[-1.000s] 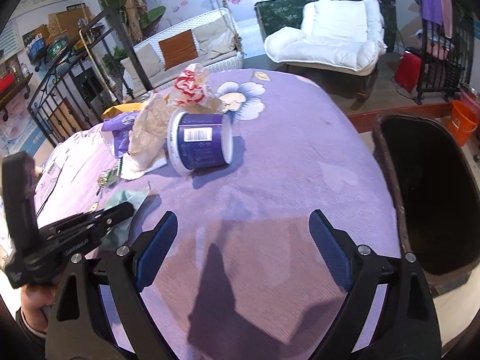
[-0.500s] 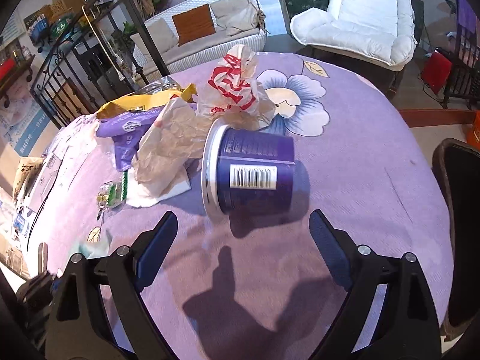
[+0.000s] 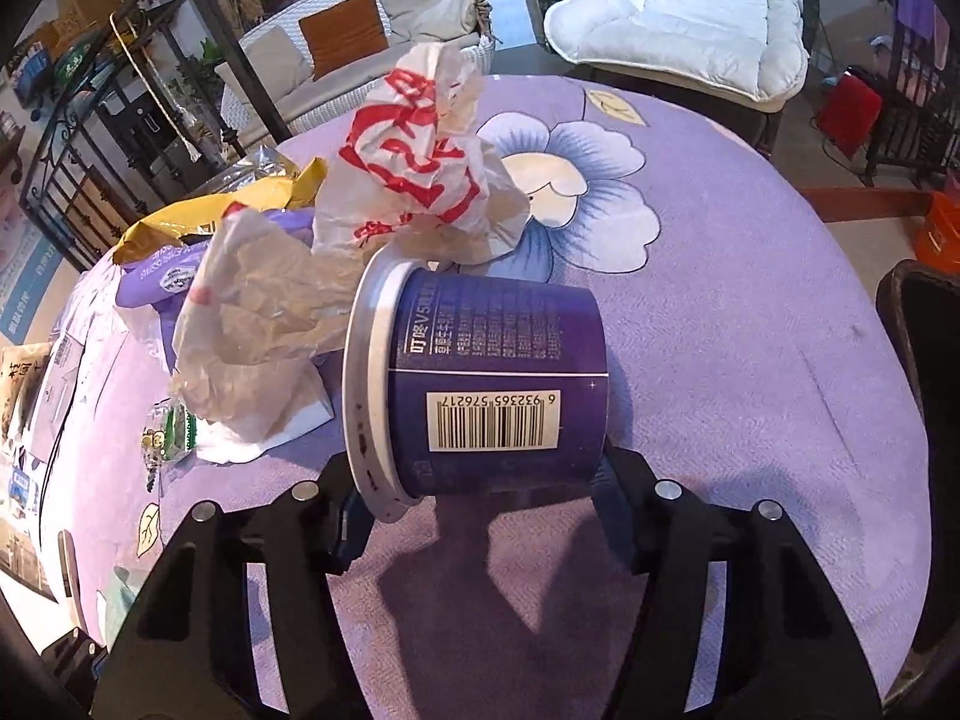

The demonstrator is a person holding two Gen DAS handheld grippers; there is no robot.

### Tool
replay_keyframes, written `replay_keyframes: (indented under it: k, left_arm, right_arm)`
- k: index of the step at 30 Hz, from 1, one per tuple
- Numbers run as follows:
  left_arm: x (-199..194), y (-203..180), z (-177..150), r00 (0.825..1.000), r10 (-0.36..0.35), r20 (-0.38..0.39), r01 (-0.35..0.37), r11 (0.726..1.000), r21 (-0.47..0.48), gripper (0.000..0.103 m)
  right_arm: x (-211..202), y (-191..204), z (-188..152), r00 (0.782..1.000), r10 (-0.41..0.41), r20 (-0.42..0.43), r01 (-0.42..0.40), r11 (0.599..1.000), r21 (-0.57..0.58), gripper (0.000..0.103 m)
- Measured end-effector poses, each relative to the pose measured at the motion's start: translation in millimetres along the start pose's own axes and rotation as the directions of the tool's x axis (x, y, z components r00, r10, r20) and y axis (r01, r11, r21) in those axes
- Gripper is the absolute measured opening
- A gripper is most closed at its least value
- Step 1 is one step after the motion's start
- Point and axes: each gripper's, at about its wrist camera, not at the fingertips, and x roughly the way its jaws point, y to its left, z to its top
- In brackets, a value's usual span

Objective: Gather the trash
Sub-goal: 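Carry the yogurt cup over the bin and release it with the right tool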

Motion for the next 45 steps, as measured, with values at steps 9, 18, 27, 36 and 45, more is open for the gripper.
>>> replay_keyframes:
  k: [9, 18, 27, 36, 45]
  left_arm:
    - [-2, -12, 1, 1.0, -0.03, 0.001, 0.03, 0.999, 0.015, 0.01]
    - [-3, -48, 5, 0.995, -0.094, 0.015, 0.093, 0.993, 0.07, 0.01]
    - [6, -94, 11, 0.985, -0.171, 0.0, 0.169, 0.975, 0.147, 0.01]
    - [25, -142, 11, 0.965, -0.258, -0.047, 0.262, 0.946, 0.19, 0.01]
    - [45, -182, 11, 0.947, -0.309, -0.091, 0.322, 0.92, 0.223, 0.01]
  right_arm:
    - [-41, -19, -24, 0.997, 0.033, 0.071, -0.035, 0.999, 0.02, 0.06]
    - [-98, -50, -57, 0.982, 0.014, 0.189, -0.015, 1.0, 0.004, 0.06]
    - [-138, -96, -90, 0.962, -0.04, 0.271, 0.021, 0.997, 0.072, 0.06]
    - [-168, -152, -105, 0.928, -0.177, 0.327, 0.13, 0.979, 0.16, 0.06]
    - [-162, -222, -106, 0.921, -0.286, 0.263, 0.213, 0.938, 0.272, 0.06]
